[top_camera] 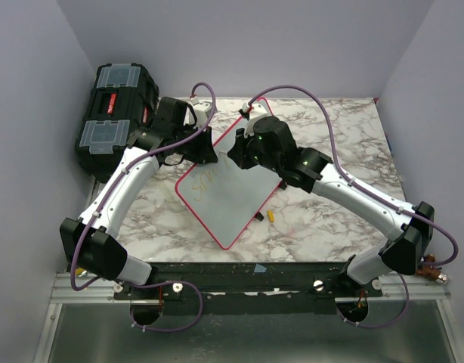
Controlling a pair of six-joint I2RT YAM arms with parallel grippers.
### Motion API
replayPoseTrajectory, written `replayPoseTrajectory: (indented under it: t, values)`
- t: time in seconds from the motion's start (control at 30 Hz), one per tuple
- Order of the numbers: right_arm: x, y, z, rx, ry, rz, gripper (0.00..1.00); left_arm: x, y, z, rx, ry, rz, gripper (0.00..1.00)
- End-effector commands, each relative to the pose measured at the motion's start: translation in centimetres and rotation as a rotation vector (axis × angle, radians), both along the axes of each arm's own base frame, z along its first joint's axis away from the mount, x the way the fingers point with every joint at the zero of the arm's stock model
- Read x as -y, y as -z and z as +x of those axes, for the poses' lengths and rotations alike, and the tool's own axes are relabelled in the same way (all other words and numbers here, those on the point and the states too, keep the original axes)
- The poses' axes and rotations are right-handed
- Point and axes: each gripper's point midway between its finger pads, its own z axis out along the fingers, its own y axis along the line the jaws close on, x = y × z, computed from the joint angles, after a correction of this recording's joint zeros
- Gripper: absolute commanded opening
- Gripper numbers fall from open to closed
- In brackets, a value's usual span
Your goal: Write a sentence on the whiteboard
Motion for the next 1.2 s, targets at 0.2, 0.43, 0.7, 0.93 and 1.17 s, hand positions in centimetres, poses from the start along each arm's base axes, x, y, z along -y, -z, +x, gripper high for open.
replayPoseTrajectory:
  t: [0.2,0.43,0.7,0.93,1.17]
  values:
    - [1.0,1.4,0.3,-0.018,0.057,-0.030,0.01,-1.2,-1.7,1.1,0.152,0.007,0.071,0.00]
    - [2.8,0.8,-0.4,-0.009,0.100,-0.003,0.01,-1.2,-1.7,1.1,0.153,0.008,0.071,0.00]
    - [3.6,-0.7,0.1,0.029,0.150,0.022,0.01,-1.1,-1.6,1.2,0.153,0.009,0.067,0.00]
    - [3.2,-2.0,1.0,0.050,0.160,0.049,0.01,-1.0,-1.7,1.1,0.155,0.014,0.059,0.00]
    - [2.3,-2.9,1.6,0.063,0.137,0.069,0.01,-1.0,-1.8,1.0,0.157,0.014,0.056,0.00]
